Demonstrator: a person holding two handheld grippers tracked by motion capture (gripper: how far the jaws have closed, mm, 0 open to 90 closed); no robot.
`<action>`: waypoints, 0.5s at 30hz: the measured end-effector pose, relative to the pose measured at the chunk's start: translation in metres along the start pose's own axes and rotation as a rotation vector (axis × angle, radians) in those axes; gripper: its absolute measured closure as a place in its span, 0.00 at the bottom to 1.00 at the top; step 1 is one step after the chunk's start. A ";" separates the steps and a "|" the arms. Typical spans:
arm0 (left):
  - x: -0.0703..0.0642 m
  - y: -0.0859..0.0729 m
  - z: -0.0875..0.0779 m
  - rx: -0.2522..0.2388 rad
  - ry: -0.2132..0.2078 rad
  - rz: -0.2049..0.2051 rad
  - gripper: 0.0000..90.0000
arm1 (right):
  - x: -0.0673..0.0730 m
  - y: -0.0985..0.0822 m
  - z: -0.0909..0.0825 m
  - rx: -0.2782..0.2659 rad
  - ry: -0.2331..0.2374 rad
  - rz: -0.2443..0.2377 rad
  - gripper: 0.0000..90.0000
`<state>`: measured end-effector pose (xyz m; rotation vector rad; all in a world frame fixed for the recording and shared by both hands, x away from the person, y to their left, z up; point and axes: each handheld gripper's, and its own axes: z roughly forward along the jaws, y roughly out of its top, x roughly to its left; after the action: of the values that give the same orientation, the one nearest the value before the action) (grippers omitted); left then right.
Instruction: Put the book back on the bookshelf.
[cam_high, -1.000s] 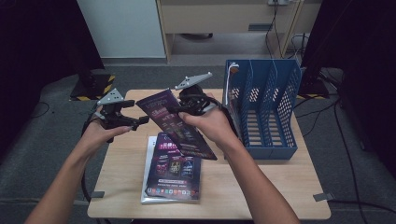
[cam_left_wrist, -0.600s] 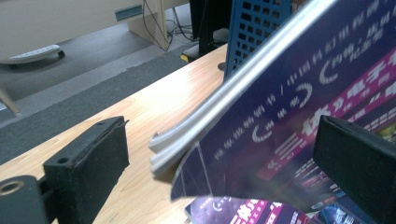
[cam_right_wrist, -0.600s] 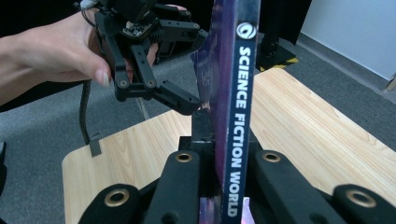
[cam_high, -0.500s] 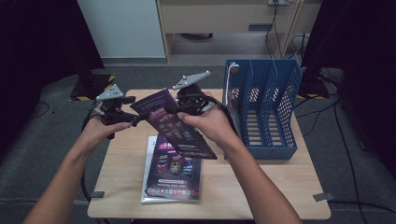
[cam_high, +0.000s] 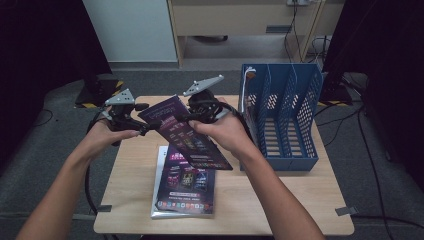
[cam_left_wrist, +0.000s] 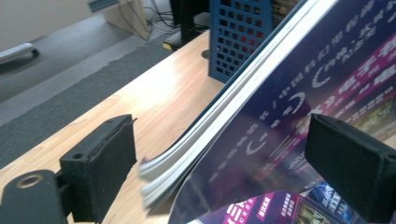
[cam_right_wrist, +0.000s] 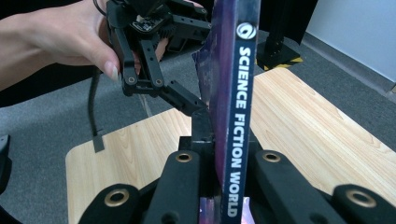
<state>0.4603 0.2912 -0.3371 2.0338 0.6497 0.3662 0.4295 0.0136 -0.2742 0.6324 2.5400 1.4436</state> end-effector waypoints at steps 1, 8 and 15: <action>0.000 0.000 0.001 -0.001 -0.008 -0.001 0.13 | 0.000 0.001 -0.001 -0.001 0.000 -0.001 0.94; 0.003 -0.001 0.003 0.000 -0.033 -0.009 0.27 | 0.000 0.003 -0.002 0.004 -0.005 -0.008 0.94; 0.005 -0.001 -0.001 -0.012 -0.033 -0.036 0.50 | -0.006 0.002 -0.004 0.001 -0.020 0.006 0.94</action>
<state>0.4637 0.2951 -0.3377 2.0101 0.6618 0.3142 0.4342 0.0087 -0.2712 0.6517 2.5262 1.4305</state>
